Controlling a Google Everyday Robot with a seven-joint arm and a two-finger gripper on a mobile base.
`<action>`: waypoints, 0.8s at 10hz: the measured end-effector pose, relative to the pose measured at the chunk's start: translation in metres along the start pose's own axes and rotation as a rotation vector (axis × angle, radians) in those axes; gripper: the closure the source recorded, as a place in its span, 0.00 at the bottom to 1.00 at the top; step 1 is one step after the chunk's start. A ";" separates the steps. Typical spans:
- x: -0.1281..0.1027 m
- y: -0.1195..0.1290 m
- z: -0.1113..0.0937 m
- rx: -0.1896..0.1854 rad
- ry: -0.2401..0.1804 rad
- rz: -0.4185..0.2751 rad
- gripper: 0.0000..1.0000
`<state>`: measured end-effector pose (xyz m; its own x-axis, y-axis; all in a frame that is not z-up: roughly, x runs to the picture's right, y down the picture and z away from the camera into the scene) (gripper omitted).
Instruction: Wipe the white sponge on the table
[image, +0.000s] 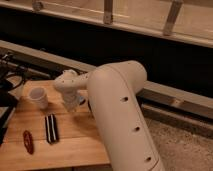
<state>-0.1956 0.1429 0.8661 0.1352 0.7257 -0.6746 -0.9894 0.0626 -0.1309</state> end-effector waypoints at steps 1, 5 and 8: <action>-0.001 0.003 -0.009 0.001 -0.029 0.002 0.65; -0.024 0.000 -0.081 -0.005 -0.159 0.033 0.26; -0.044 0.000 -0.103 -0.005 -0.184 0.051 0.20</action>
<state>-0.1958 0.0406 0.8214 0.0722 0.8412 -0.5359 -0.9944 0.0194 -0.1035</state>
